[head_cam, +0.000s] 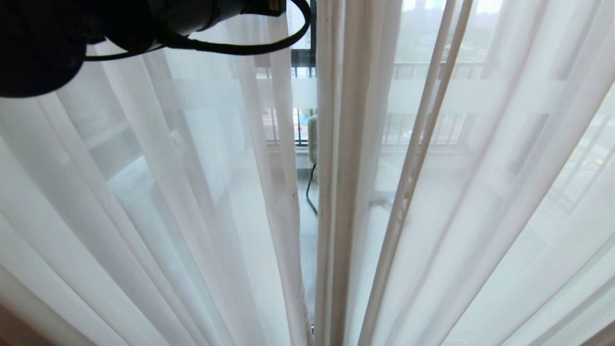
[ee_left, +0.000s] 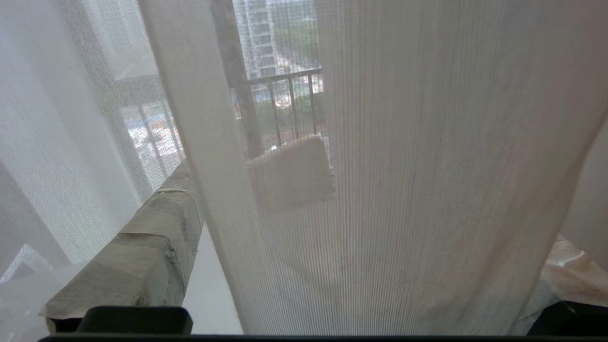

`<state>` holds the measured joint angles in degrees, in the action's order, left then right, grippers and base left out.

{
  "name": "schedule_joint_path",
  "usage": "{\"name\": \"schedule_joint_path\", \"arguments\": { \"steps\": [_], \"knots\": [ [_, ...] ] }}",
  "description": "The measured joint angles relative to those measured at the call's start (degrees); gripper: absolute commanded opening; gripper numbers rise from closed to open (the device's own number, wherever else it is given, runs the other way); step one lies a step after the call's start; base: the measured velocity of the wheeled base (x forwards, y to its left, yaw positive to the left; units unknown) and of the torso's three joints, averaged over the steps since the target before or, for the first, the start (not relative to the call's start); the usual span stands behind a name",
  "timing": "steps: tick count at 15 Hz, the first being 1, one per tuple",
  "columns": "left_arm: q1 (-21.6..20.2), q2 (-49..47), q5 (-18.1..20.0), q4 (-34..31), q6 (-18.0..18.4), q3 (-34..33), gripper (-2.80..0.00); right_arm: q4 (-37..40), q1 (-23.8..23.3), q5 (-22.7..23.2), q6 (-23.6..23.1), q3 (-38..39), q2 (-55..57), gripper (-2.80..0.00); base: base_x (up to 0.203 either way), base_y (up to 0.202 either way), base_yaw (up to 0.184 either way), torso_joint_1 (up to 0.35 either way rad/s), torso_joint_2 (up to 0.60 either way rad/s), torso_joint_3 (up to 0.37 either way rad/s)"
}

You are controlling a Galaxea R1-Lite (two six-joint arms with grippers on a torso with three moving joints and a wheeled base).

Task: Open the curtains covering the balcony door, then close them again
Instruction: Pull the inner curtains open on both sides

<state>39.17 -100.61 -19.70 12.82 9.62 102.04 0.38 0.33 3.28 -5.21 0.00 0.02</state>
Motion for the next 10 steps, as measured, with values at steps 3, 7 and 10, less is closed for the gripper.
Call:
{"name": "schedule_joint_path", "arguments": {
  "steps": [3, 7, 10],
  "knots": [
    [0.02, -0.74, 0.05, 0.0, 0.02, 1.1, -2.8, 0.0, -0.01, 0.02, 0.0, 0.0, 0.0, -2.8, 0.0, 0.0, 0.0, 0.0, 0.0, 0.0],
    [0.07, -1.67, 0.05, 0.02, 0.02, 1.99, -2.8, 0.02, 0.0, 0.02, -0.02, 0.0, 0.0, -2.8, 0.0, 0.0, 0.0, 0.0, 0.0, 0.0],
    [0.11, -2.21, 0.02, -0.03, 0.05, 2.07, -2.8, 0.02, 0.0, 0.0, -0.02, 0.0, 0.0, -2.8, 0.0, 0.0, 0.0, 0.0, 0.0, 0.0]
  ]
}}
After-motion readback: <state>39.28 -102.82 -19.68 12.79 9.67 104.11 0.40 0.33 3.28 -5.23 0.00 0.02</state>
